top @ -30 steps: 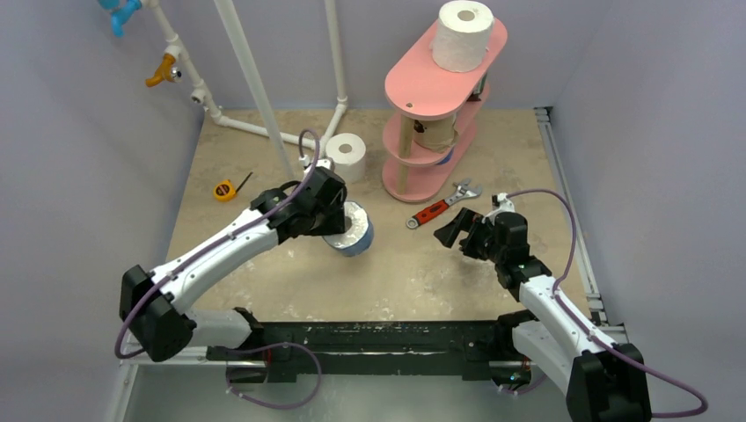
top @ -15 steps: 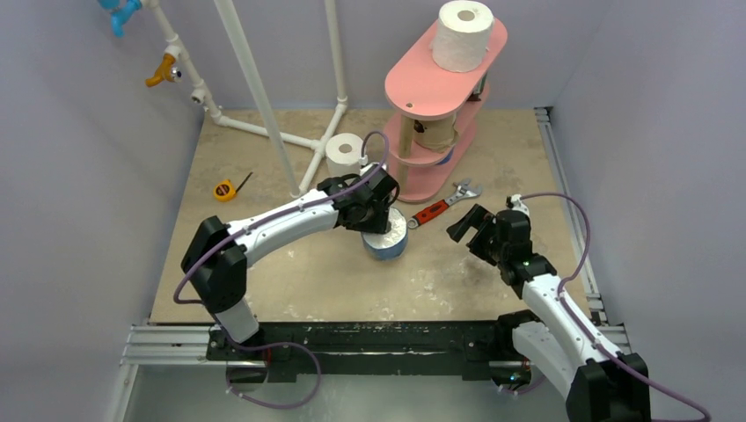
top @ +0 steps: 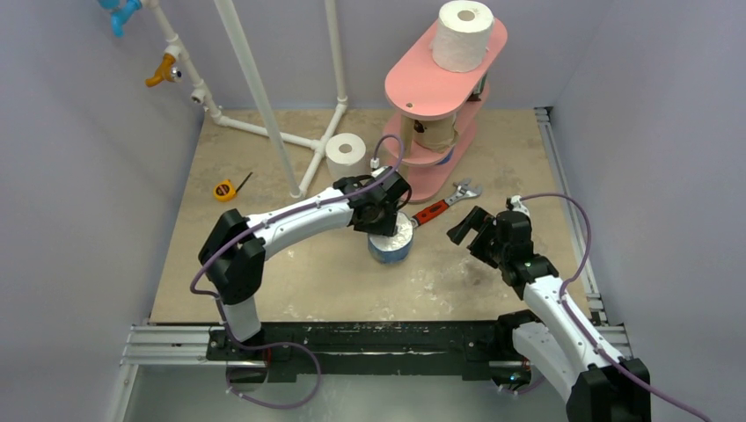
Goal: Place and organize the paper towels onto the shelf
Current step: Place the paper towel at the center of the board.
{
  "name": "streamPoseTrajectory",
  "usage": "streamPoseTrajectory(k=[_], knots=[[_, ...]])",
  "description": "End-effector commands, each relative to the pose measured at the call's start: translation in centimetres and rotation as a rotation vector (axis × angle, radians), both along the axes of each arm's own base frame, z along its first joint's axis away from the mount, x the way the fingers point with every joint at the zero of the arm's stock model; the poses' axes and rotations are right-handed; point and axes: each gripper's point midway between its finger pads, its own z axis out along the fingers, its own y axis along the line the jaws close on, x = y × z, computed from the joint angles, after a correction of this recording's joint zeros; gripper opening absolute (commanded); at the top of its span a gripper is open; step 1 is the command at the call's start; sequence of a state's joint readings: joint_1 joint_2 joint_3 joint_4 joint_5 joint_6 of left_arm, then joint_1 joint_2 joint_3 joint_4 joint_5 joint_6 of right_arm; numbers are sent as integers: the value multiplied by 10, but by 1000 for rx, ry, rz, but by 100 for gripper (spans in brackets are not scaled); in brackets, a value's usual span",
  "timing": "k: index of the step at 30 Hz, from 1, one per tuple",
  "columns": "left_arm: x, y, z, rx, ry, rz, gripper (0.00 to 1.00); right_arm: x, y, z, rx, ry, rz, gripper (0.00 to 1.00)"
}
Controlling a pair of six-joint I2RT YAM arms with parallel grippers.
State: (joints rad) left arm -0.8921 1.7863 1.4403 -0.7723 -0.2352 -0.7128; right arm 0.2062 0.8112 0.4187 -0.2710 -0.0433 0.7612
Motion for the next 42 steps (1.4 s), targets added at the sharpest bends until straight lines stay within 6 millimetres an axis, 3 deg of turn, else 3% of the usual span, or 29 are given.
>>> streamPoseTrajectory(k=[1,5,16,19,24,28,30,35,40,42], knots=[[12,-11,19,-29,-59,-4,37,8,0,17,-6,-44,9,99],[10,-13,20,-30,-53,-13,51,7,1,16,-6,-40,15,99],[2,-12,24,-46,-47,-6,70,5,5,19,4,-45,46,99],[-2,-8,45,-85,-72,10,76,5,7,25,4,-63,68,99],[-3,15,105,-135,-185,53,86,10,10,39,-7,-101,104,99],[-11,57,146,-185,-303,164,89,9,29,50,85,-112,166,99],[-15,83,150,-205,-358,261,89,10,39,55,139,-122,188,98],[-37,128,127,-303,-389,449,89,8,56,71,222,-130,239,96],[-56,156,87,-362,-378,561,89,8,74,92,241,-155,297,94],[-62,164,74,-383,-372,599,88,9,82,90,211,-143,317,93]])
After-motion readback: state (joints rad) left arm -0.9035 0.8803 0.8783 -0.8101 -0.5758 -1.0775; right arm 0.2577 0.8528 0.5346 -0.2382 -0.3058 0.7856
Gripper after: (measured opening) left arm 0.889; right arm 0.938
